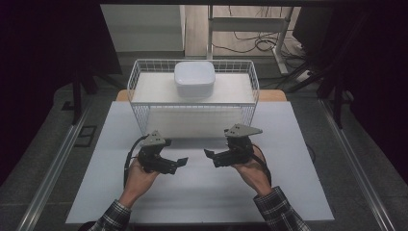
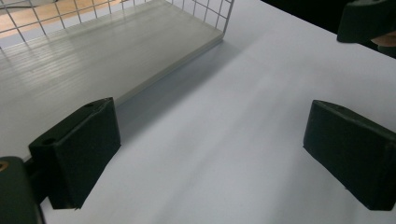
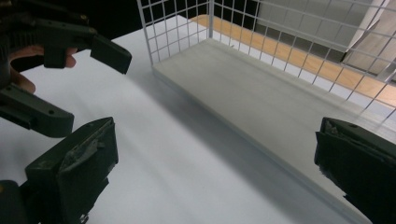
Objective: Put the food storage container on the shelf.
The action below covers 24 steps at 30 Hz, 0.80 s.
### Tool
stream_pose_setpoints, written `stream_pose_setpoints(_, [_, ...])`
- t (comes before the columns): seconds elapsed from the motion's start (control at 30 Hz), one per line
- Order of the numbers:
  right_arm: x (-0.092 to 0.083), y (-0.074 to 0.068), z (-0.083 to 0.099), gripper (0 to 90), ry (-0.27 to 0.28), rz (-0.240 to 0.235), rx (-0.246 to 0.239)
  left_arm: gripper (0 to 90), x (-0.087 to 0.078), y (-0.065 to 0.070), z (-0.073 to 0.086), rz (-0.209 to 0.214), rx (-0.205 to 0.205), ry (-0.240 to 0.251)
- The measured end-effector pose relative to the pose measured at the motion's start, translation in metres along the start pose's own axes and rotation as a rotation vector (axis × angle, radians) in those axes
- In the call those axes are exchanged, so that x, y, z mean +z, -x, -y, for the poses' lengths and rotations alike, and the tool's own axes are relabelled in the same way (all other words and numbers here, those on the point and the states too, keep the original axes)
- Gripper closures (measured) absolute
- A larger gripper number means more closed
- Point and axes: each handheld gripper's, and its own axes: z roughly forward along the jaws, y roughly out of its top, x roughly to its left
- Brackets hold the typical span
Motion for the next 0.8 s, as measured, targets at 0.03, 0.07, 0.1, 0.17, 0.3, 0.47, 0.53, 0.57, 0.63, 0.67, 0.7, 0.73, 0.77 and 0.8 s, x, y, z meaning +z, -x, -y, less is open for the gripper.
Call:
stream_pose_setpoints(0.03, [0.000, -0.001, 0.002, 0.0, -0.004, 0.001, -0.005, 3.6, 0.000, 0.001, 0.001, 0.001, 0.001, 0.000])
stream_pose_setpoints(0.07, [0.000, -0.002, 0.003, 0.0, -0.012, 0.002, -0.008, 3.6, 0.000, 0.001, 0.001, 0.001, 0.001, 0.000])
stream_pose_setpoints(0.1, [0.000, -0.003, 0.005, 0.0, -0.015, 0.004, -0.014, 3.6, -0.001, 0.002, 0.003, 0.006, -0.001, -0.003])
stream_pose_setpoints(0.17, [0.000, -0.004, 0.009, 0.0, -0.024, 0.004, -0.012, 3.6, 0.000, 0.003, 0.006, 0.008, -0.001, -0.006])
stream_pose_setpoints(0.3, [0.000, -0.005, 0.018, 0.0, -0.043, -0.004, -0.002, 3.6, 0.002, 0.006, 0.012, 0.003, 0.007, -0.027])
stream_pose_setpoints(0.47, [0.000, -0.007, 0.026, 0.0, -0.060, -0.008, 0.003, 3.6, 0.002, 0.008, 0.018, 0.001, 0.006, -0.042])
stream_pose_setpoints(0.53, [-0.002, -0.008, 0.028, 0.0, -0.062, -0.008, 0.004, 3.6, 0.001, 0.009, 0.020, 0.002, 0.003, -0.045])
stream_pose_setpoints(0.57, [-0.002, -0.008, 0.028, 0.0, -0.062, -0.008, 0.004, 3.6, 0.001, 0.009, 0.020, 0.002, 0.003, -0.045])
stream_pose_setpoints(0.63, [-0.006, -0.009, 0.030, 0.0, -0.061, -0.008, 0.005, 3.7, 0.000, 0.011, 0.025, 0.002, -0.003, -0.048])
stream_pose_setpoints(0.67, [-0.007, -0.010, 0.032, 0.0, -0.064, -0.007, 0.005, 3.6, 0.000, 0.011, 0.025, 0.002, -0.003, -0.048])
stream_pose_setpoints(0.7, [-0.008, -0.010, 0.033, 0.0, -0.065, -0.007, 0.003, 3.6, -0.001, 0.011, 0.026, 0.002, -0.007, -0.050])
stream_pose_setpoints(0.73, [-0.009, -0.011, 0.034, 0.0, -0.065, -0.006, 0.002, 3.7, -0.003, 0.012, 0.030, 0.001, -0.012, -0.050])
stream_pose_setpoints(0.77, [-0.009, -0.011, 0.034, 0.0, -0.065, -0.006, 0.002, 3.6, -0.003, 0.012, 0.030, 0.001, -0.012, -0.050])
stream_pose_setpoints(0.8, [-0.011, -0.012, 0.037, 0.0, -0.068, -0.003, 0.002, 3.6, -0.005, 0.013, 0.033, -0.002, -0.019, -0.049])
